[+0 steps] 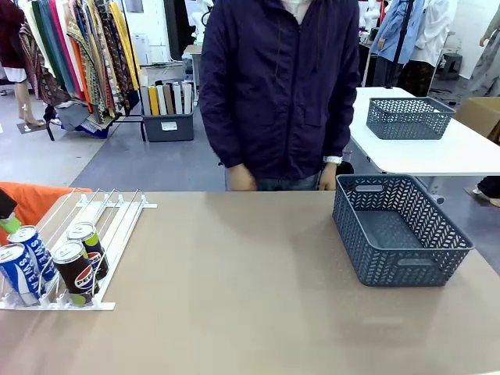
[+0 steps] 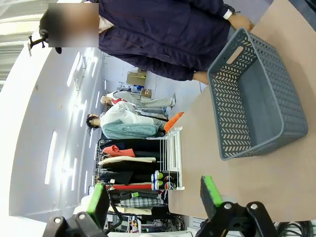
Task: Retrieve and store the cans from the dispenser.
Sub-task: Pick up one can from the Automatic Can Dispenser and place it in the middle of the table.
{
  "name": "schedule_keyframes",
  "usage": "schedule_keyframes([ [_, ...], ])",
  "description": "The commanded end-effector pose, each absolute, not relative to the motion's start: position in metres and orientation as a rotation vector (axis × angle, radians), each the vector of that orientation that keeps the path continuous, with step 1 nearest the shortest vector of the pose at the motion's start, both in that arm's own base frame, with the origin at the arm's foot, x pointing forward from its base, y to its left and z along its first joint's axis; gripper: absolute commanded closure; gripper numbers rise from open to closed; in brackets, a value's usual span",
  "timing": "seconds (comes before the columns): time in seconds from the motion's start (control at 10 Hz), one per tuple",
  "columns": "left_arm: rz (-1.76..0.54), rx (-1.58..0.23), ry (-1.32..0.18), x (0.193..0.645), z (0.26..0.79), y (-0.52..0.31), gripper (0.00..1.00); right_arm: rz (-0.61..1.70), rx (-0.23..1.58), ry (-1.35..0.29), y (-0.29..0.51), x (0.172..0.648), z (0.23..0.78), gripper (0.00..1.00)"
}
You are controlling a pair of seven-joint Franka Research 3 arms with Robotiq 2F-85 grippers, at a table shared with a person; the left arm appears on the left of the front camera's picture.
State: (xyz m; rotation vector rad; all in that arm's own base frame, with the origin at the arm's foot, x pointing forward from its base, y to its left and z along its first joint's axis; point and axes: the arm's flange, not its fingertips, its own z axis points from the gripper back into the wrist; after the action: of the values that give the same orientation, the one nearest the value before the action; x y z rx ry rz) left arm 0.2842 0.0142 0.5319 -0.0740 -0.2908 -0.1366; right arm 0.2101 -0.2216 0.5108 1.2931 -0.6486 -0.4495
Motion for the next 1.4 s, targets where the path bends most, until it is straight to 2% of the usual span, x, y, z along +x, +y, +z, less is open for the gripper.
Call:
schedule_keyframes([
  [0.0,-0.166,-0.089,-0.276,0.294,0.522,-0.002,0.0,-0.427,1.305,-0.681,-0.223,0.213,0.514,0.0],
  [0.6,-0.196,-0.012,-0.195,0.324,0.497,-0.061,0.0,-0.427,1.305,-0.681,-0.223,0.213,0.514,0.0],
  [1.3,-0.17,-0.024,-0.14,0.334,0.478,-0.063,0.0,-0.427,1.305,-0.681,-0.223,0.213,0.514,0.0],
])
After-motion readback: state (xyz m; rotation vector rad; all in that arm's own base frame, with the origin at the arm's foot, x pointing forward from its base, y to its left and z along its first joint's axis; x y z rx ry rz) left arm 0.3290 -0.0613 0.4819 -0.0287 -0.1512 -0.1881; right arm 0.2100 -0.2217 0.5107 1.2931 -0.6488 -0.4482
